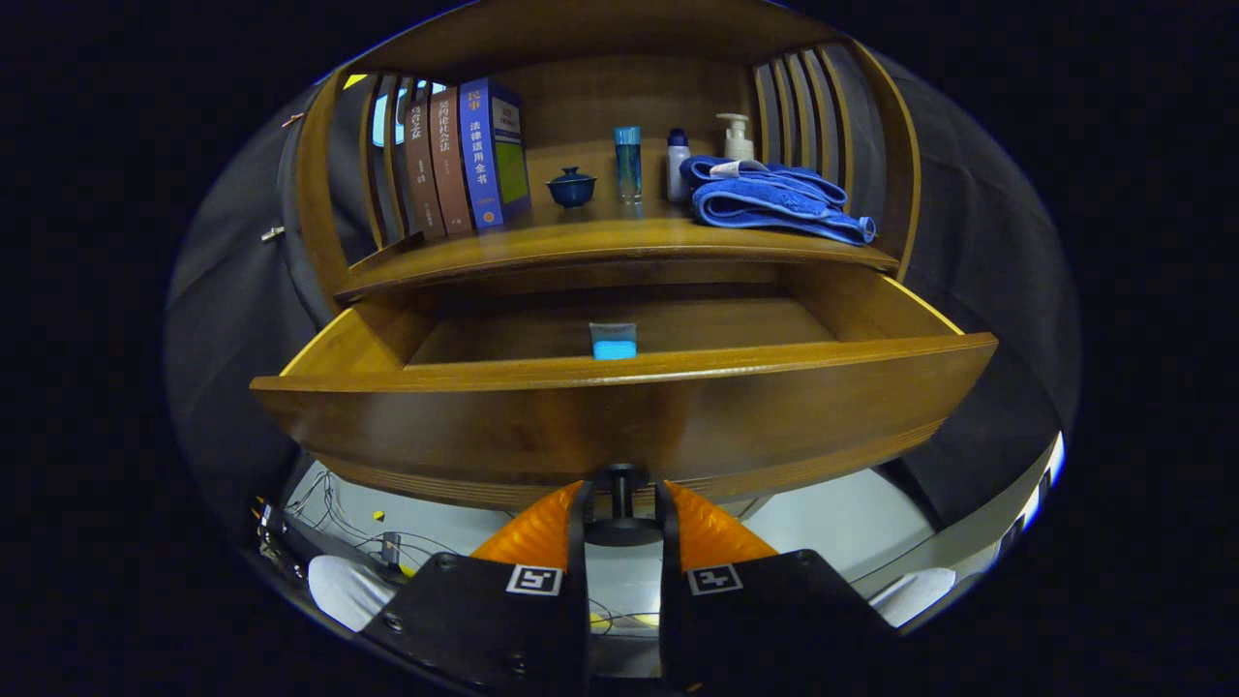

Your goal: Pull open the drawer, take out the items inside it, and place them on the countertop above the cabinet.

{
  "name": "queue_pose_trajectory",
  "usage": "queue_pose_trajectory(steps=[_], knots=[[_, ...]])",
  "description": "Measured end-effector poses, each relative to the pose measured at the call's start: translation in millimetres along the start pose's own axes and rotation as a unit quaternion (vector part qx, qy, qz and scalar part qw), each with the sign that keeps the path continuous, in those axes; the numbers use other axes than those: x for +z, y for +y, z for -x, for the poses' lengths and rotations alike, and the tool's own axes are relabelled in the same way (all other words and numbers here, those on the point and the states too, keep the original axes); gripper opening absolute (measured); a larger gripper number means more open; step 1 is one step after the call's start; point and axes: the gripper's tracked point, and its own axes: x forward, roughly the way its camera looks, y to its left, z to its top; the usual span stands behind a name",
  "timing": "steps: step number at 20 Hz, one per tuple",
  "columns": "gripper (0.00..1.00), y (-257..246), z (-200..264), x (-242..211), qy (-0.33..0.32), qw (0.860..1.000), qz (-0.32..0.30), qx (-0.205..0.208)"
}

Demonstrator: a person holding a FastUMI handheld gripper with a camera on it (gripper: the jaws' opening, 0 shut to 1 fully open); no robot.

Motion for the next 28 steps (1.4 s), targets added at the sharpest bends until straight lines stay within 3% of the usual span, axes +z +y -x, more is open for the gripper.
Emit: queue_pose_trajectory(steps=[9, 16, 19, 22, 25, 28], knots=[[0.32, -4.4, 33.5, -26.5, 0.013, 1.0, -0.008, 0.003], [0.32, -7.3, 34.5, -39.5, 0.022, 1.0, -0.013, 0.002], [0.51, -2.5, 41.5, -37.6, 0.008, 0.999, -0.031, 0.019], [0.98, -8.2, 50.7, -46.3, 0.012, 0.999, -0.044, 0.013], [1.0, -12.2, 74.3, -40.0, 0.009, 0.999, -0.04, 0.002], [1.0, -7.8, 98.6, -1.5, -0.016, 0.999, -0.037, 0.009]])
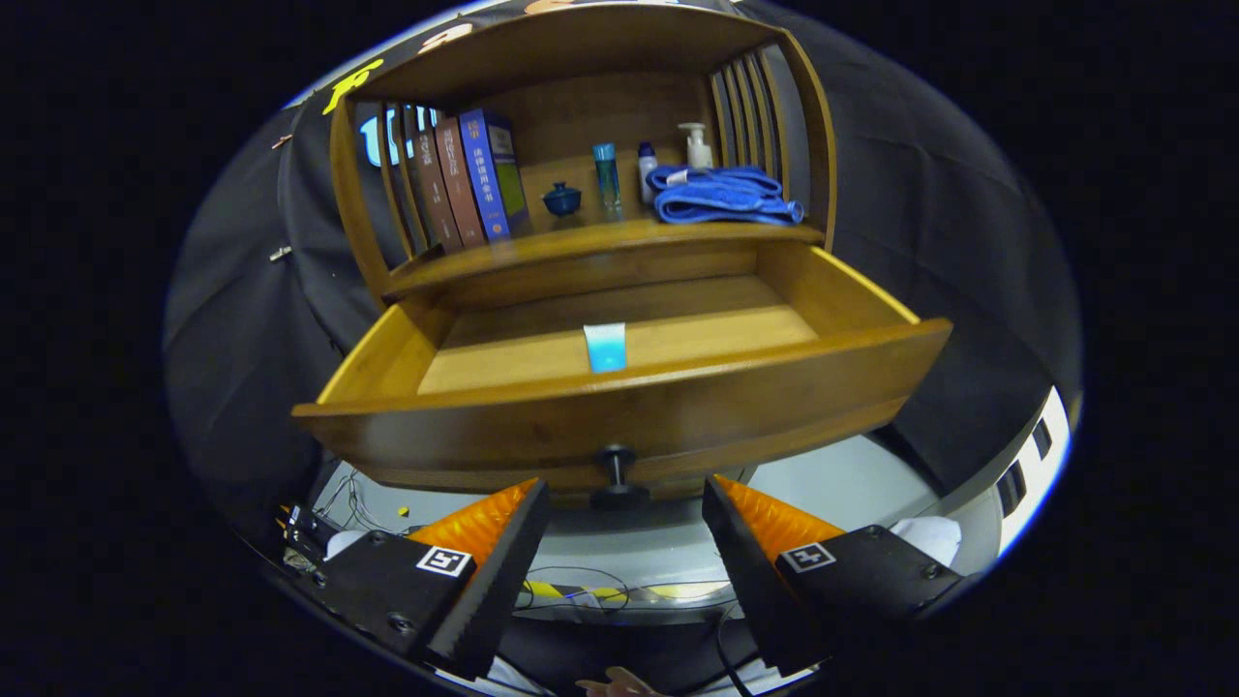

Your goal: Pull open the drawer, take out the items inside it, and place them on the countertop above the cabinet.

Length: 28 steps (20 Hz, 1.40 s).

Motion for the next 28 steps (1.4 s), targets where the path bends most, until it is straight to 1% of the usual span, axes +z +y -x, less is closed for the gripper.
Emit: queue_pose_trajectory(steps=[2, 4, 6, 10, 15, 18, 20, 22, 25, 28], knots=[[1.0, 8.7, 6.8, 32.1, -0.012, 1.0, 0.001, 0.011], [1.0, 8.6, 1.7, 60.1, -0.019, 1.0, 0.006, 0.007], [1.0, 13.0, -14.1, 87.4, -0.02, 1.0, 0.009, 0.005], [1.0, 24.5, -60.2, 109.8, 0.02, 0.999, 0.027, 0.005], [1.0, 31.0, -127.4, 100.6, 0.101, 0.994, 0.048, -0.004], [1.0, 29.3, -160.4, 82.1, 0.163, 0.986, 0.042, -0.011], [1.0, 27.6, -175.3, 71.1, 0.2, 0.979, 0.029, -0.016], [1.0, 23.6, -186.8, 64.7, 0.222, 0.974, 0.025, -0.026], [1.0, 17.5, -198.1, 50.9, 0.26, 0.964, 0.04, -0.041], [1.0, 12.1, -207.5, 36.0, 0.303, 0.951, 0.048, -0.046]])
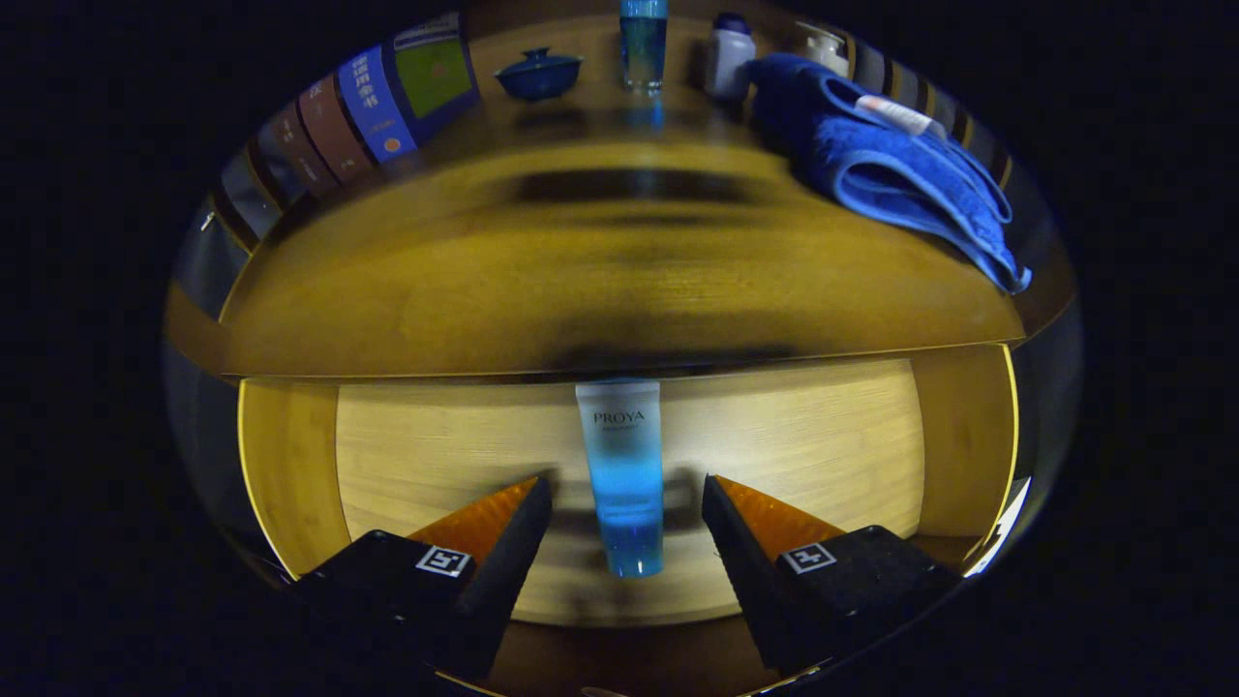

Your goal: Pull open the drawer, take out the items inside it, and place them on the countertop above the cabinet.

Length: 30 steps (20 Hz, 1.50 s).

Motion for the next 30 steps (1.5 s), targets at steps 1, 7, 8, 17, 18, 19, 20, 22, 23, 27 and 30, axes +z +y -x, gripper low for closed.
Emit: queue_pose_trajectory(steps=[1, 7, 8, 17, 18, 19, 20, 22, 23, 27, 30], knots=[[1.0, 3.6, -0.8, -0.3, 0.014, 1.0, 0.001, 0.001], [0.96, 0.0, -2.6, 8.1, 0.051, 0.999, 0.003, -0.016], [0.88, 1.0, -0.3, 9.0, 0.052, 0.999, 0.003, -0.015], [0.41, -1.4, 5.9, 5.4, 0.032, 0.999, 0.002, -0.009], [0.41, -2.5, 10.7, 2.9, 0.027, 1.0, 0.0, -0.007], [0.41, 0.6, 18.4, 0.4, 0.023, 1.0, -0.007, 0.006], [0.41, 1.3, 28.5, -1.7, 0.016, 1.0, -0.011, 0.012], [0.41, 5.5, 49.4, -5.8, -0.005, 1.0, -0.009, 0.025], [0.41, 5.5, 58.0, -7.8, -0.016, 0.999, -0.006, 0.029], [0.41, 3.9, 102.8, -11.4, -0.063, 0.997, 0.0, 0.046], [0.41, 5.5, 139.1, 6.7, -0.111, 0.993, 0.003, 0.046]])
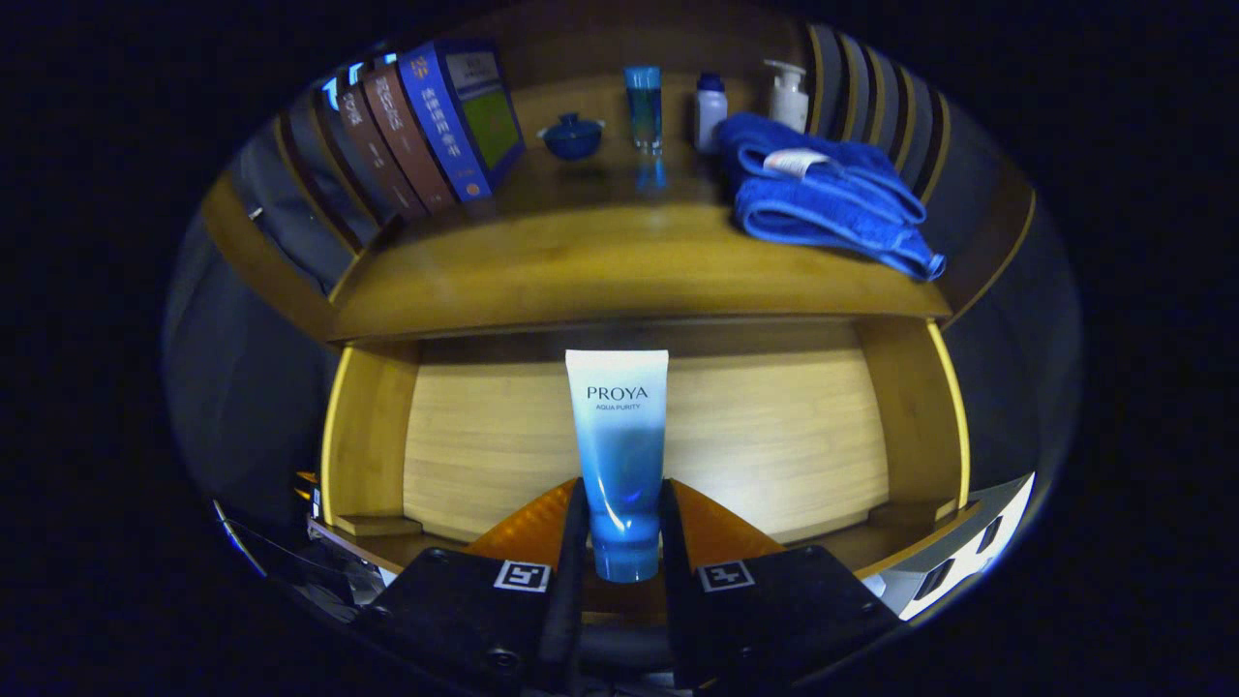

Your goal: Pull open the drawer, take out the items inside it, and place them on the countertop above the cabinet.

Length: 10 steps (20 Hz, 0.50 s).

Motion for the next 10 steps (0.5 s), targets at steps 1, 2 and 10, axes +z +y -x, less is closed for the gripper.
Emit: queue_pose_trajectory(steps=[1, 2, 10], knots=[[0.41, 1.8, 2.5, 12.7, -0.016, 1.0, 0.001, 0.001], [0.41, 2.5, 5.4, 26.5, -0.029, 1.0, 0.0, -0.001], [0.41, 13.9, -20.5, 137.9, -0.073, 0.997, 0.011, -0.014]])
